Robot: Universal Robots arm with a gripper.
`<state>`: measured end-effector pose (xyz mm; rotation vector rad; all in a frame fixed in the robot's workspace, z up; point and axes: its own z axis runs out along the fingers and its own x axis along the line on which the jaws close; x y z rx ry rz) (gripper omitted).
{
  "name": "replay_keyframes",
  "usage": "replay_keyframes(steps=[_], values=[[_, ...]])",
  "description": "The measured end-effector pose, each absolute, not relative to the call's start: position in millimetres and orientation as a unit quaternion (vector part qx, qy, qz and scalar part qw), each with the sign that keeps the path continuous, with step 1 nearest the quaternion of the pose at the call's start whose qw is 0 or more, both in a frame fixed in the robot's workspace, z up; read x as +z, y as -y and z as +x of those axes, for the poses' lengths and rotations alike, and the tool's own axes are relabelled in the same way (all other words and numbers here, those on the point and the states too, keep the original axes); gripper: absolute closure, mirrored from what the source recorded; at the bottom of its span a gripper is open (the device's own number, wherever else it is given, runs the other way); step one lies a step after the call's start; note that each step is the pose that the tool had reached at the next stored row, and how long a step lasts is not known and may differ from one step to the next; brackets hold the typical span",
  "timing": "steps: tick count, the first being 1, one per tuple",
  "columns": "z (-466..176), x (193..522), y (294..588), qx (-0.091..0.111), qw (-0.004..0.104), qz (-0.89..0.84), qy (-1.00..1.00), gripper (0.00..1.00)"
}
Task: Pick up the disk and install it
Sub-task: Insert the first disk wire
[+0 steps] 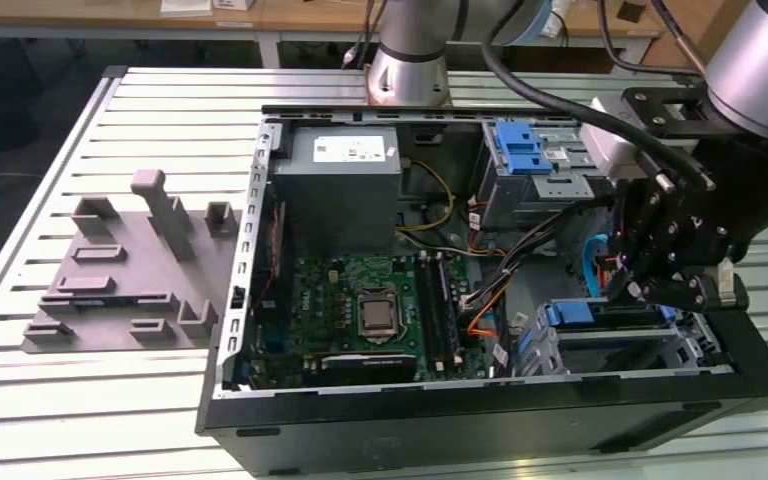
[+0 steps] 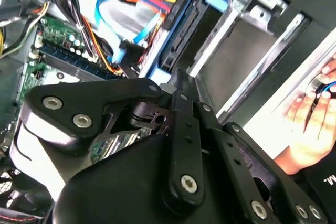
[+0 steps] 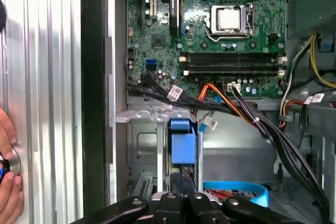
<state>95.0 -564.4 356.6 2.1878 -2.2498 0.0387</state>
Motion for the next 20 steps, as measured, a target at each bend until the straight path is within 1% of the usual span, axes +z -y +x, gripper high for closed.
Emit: replay_keyframes(steps=[9,12,16,20], values=[[112,357,551,0.013,0.001,0.697,0.717,0.89],[112,360,547,0.016,-0.002,0.697,0.717,0.89],[112,361,543,0.023,-0.01,0.697,0.717,0.89],[112,361,543,0.024,-0.011,0.697,0.717,0.89]])
